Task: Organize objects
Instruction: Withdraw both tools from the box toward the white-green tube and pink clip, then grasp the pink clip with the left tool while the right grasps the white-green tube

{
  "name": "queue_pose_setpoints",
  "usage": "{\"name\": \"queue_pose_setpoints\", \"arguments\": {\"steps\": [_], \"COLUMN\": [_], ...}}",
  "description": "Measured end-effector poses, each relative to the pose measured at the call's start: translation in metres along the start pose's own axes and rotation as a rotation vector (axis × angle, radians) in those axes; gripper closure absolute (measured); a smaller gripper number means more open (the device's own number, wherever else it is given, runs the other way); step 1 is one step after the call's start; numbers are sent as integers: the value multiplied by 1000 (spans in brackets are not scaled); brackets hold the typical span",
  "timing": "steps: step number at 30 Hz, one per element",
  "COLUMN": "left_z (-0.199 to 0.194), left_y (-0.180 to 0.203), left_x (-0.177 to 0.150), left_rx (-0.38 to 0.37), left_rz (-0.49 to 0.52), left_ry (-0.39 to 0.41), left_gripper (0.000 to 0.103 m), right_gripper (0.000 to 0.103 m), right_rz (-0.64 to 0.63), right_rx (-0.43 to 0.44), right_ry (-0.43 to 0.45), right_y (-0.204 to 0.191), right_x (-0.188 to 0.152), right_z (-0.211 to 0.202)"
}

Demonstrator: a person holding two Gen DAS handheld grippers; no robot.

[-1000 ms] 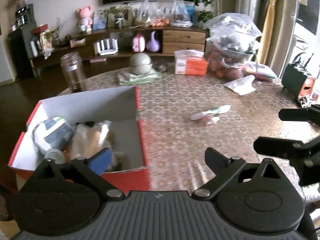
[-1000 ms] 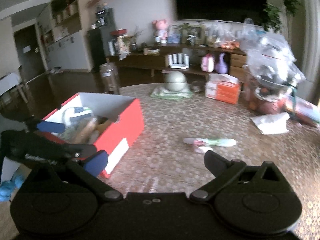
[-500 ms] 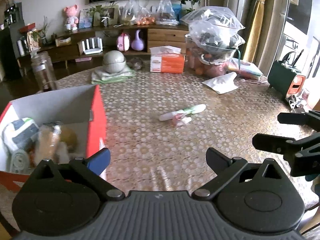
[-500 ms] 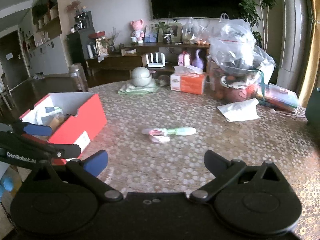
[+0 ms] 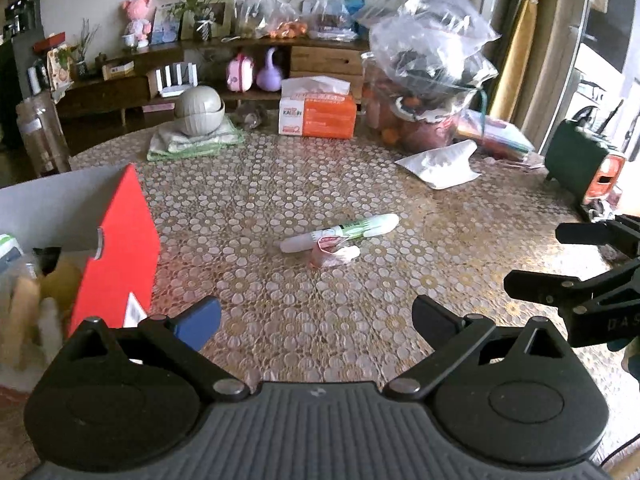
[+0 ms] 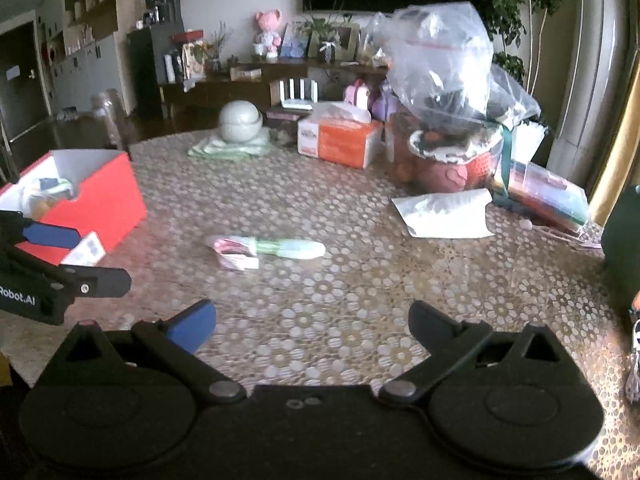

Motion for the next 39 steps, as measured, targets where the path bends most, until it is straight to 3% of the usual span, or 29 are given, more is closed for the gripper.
{"name": "queue_pose_setpoints", "arguments": {"steps": [9, 19, 27, 34, 39], "left_z": [54, 97, 125, 139, 142], "left_y": [5, 31, 41, 39, 46], "left_x": [18, 18, 15, 14, 15], "left_rx": [44, 55, 129, 139, 142], "left_rz": [-23, 77, 14, -10, -1], "left_ry": [-37, -2, -17, -14, 14], "left_gripper": [1, 1, 2, 4, 9], "right_gripper": [1, 4, 5, 16, 16], "right_rz": [-27, -81, -146, -147, -156], "right_rx": [22, 38, 101, 196, 232], "right_ry": [-46, -101, -162, -222, -232], "right_y": [22, 44, 45, 53, 48], "right_x": [9, 27, 41, 46, 49], "right_z": [48, 87, 121, 146, 156]}}
Point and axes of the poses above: each gripper's, at about its wrist camera, not at the fingertips, and z roughly the way its jaws point, y to its right, x to its top, the point moved 4 cm from there along z, roughly the way its jaws point, and after that the axes turned 10 degrees about x, right-handed, at the moved point
